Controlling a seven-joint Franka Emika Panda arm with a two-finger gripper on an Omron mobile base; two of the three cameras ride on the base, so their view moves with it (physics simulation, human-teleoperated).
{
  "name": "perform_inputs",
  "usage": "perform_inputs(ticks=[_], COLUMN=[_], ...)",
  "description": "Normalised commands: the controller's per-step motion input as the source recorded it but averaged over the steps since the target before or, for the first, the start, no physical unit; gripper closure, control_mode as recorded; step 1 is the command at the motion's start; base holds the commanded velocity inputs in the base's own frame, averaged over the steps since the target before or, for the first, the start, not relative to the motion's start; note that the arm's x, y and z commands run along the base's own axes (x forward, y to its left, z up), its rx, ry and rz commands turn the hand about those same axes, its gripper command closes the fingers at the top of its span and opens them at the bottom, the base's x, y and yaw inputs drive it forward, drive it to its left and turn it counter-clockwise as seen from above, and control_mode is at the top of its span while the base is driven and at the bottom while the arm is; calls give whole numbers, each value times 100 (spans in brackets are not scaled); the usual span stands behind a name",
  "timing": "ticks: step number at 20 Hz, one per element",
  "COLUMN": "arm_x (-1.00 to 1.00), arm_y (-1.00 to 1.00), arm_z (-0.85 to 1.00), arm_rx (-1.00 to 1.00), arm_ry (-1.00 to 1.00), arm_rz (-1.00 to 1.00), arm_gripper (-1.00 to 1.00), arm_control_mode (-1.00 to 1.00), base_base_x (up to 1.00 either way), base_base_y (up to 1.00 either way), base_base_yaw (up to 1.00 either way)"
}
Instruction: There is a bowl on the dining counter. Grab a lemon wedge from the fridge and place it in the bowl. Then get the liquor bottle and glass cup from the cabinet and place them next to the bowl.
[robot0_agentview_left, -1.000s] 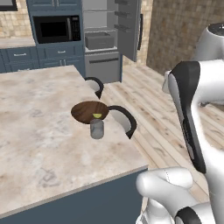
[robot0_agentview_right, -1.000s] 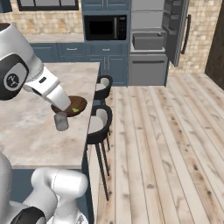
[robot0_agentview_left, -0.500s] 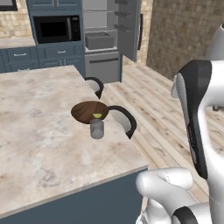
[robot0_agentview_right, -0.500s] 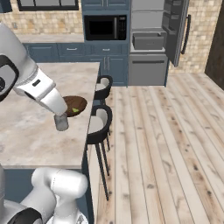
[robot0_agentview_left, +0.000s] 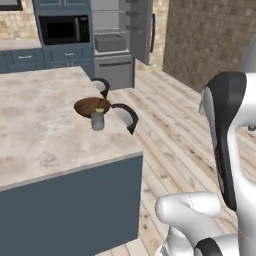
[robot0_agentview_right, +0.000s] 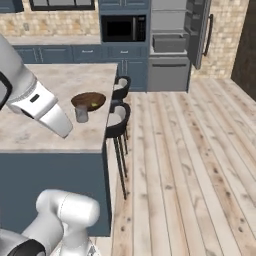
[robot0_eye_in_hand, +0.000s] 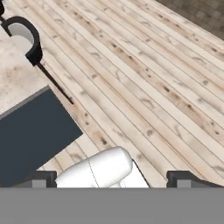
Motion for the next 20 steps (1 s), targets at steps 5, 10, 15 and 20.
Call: perform_inputs(ticks=[5,10,15,20], arm_x=[0,0,0,0], arm_y=[0,0,0,0], arm_z=[0,0,0,0], arm_rx=[0,0,0,0], arm_ry=[0,0,0,0], arm_rz=[0,0,0,0], arm_gripper=[-100,-100,-100,-100], arm_control_mode=[100,100,100,100], base_base_x=[-92,-21,-16,-20], base_base_y=[24,19,25,35], base_base_yaw=[66,100,100,100])
